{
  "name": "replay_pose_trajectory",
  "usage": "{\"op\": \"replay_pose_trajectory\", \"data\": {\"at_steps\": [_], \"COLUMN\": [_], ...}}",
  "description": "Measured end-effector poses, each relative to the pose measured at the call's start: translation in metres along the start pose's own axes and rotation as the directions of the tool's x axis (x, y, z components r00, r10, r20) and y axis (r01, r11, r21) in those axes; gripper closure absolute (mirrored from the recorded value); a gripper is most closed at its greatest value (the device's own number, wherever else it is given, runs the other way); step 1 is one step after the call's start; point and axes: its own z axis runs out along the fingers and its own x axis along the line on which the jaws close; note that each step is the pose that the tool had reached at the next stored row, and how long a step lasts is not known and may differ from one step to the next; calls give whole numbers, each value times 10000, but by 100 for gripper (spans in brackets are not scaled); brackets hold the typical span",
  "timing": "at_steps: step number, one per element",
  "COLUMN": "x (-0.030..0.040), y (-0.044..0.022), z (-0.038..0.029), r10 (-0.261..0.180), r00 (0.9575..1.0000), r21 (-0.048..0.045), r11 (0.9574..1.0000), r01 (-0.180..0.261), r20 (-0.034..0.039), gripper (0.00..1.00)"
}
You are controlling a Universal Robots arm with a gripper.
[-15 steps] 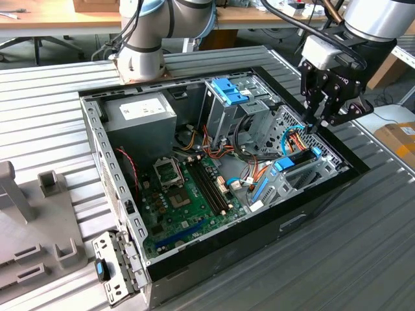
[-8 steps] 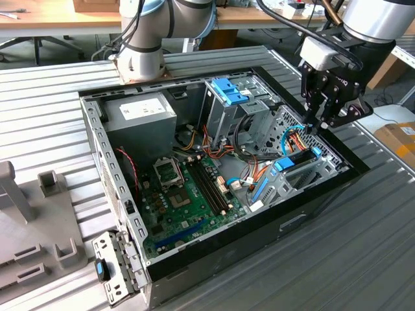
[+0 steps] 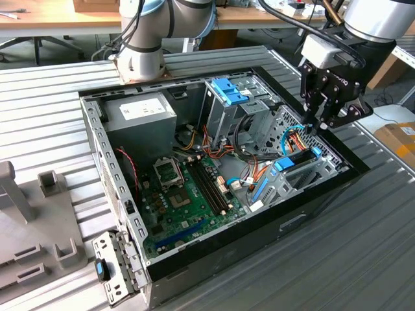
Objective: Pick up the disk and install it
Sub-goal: 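Insert the second disk wire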
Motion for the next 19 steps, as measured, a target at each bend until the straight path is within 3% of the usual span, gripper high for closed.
{"op": "replay_pose_trajectory", "data": {"at_steps": [6,9,17,19], "x": [0,0,3,18], "y": [0,-1,2,7], "z": [0,0,0,3], "r10": [-1,-2,-2,4], "r00": [10000,10000,10000,10000], "r21": [-22,-37,-57,-61], "r11": [10000,10000,10000,10000], "r01": [1,2,2,-3], "r20": [-2,-2,-1,93], "gripper": [64,84,84,84]}}
